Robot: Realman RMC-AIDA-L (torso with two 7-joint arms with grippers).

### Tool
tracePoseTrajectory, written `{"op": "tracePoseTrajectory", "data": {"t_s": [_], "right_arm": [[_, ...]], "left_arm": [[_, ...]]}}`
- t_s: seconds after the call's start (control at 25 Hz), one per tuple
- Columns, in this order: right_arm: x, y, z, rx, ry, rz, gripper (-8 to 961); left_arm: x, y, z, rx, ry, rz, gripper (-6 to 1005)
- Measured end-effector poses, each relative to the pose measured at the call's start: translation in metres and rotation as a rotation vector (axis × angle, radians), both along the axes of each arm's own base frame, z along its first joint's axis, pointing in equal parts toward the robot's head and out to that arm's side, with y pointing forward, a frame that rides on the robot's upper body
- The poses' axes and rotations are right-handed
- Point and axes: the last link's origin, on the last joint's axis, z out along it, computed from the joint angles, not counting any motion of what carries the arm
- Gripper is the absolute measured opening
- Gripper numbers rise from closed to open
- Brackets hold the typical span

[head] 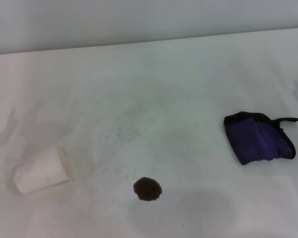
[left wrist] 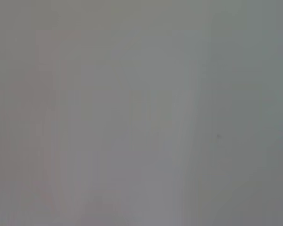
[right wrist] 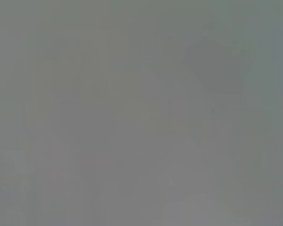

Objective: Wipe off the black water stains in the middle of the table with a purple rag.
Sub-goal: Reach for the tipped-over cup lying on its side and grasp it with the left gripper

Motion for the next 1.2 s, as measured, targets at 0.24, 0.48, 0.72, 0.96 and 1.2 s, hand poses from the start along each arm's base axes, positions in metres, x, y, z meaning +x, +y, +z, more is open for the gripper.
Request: {"op": "tracePoseTrajectory", "data": {"t_s": [0.24,0.48,0.72,0.96,1.2], "right_arm": [[0.000,0.001,0.001,0.002,-0.004,0.002,841],[0.000,0.001,0.002,0.003,-0.006,0.003,840],[-0.001,0.004,0.003,0.004,-0.012,0.006,840],[-0.002,0.008,0.005,0.003,-0.024,0.010,841],[-0.001,0.010,0.007,-0.002,-0.039,0.010,841]], "left_arm": [[0.000,0.000,0.000,-0.001,0.000,0.000,887],[0.000,0.000,0.000,-0.002,0.001,-0.001,887],[0.001,0.001,0.000,-0.001,-0.001,-0.005,890],[0.007,0.004,-0.004,-0.033,0.006,-0.039,890],[0.012,0.011,-0.012,-0.175,-0.014,-0.090,887]]}}
